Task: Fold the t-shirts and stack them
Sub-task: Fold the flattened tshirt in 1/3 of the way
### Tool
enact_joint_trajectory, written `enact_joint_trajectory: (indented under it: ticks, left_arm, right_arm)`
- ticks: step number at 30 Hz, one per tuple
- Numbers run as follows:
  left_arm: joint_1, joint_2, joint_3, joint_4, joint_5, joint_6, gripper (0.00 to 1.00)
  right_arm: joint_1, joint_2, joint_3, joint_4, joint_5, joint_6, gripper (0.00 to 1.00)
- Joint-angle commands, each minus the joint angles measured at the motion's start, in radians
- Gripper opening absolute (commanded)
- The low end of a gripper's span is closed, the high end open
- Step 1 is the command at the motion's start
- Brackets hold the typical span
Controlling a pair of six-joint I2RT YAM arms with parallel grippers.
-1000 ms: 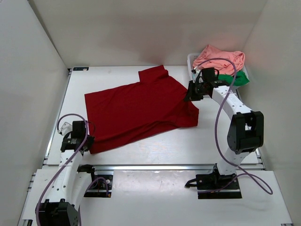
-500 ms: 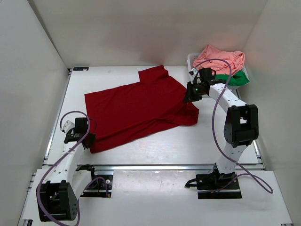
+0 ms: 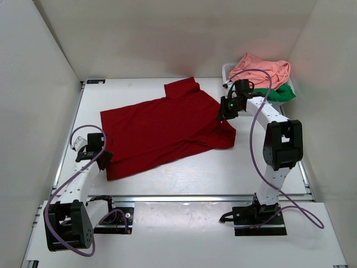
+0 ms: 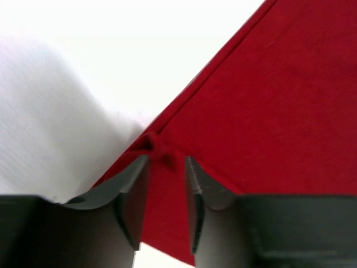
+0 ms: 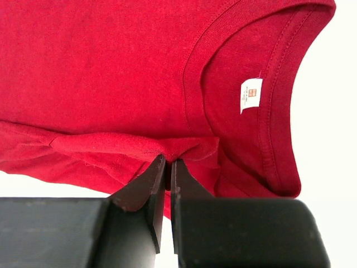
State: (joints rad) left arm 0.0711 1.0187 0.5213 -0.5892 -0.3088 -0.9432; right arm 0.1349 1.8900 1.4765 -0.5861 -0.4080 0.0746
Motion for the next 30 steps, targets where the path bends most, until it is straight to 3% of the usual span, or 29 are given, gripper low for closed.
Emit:
enact_joint_trajectory:
  ticks: [1,6,7,9,12,15,20,25,30]
  left_arm:
    - [0.021,0.01,0.087,0.043,-0.042,0.035,0.44]
    - [0.029,-0.008,0.141,-0.006,-0.088,0.006,0.44]
    - [0.026,-0.031,0.144,-0.023,-0.087,-0.006,0.45]
    - [0.021,-0.081,0.126,-0.046,-0.084,-0.034,0.45]
    - [0.01,-0.138,0.093,-0.084,-0.035,-0.06,0.45]
    - [-0.02,-0.157,0.066,-0.106,0.016,-0.072,0.43]
    - [-0.088,-0.111,0.042,-0.089,0.037,-0.055,0.42]
    - [-0.126,-0.013,0.023,-0.046,0.046,-0.072,0.39]
    - [-0.152,0.04,0.003,-0.014,0.069,-0.071,0.38]
  right_arm:
    - [-0.015,0.004,0.053,0.041,-0.006,-0.009,0.0]
    - [-0.006,0.017,0.091,0.097,-0.046,-0.005,0.0]
    - [0.008,0.02,0.12,0.1,-0.016,-0.006,0.05]
    - [0.023,0.021,0.148,0.106,0.066,-0.009,0.25]
    - [0.026,0.003,0.18,0.063,0.221,0.031,0.45]
    - [-0.013,-0.064,0.127,0.061,0.219,0.08,0.57]
    - [-0.05,-0.187,-0.135,0.12,0.161,0.06,0.54]
    - [-0.001,-0.216,-0.231,0.126,0.273,0.004,0.53]
    - [-0.006,-0.232,-0.309,0.149,0.191,-0.007,0.45]
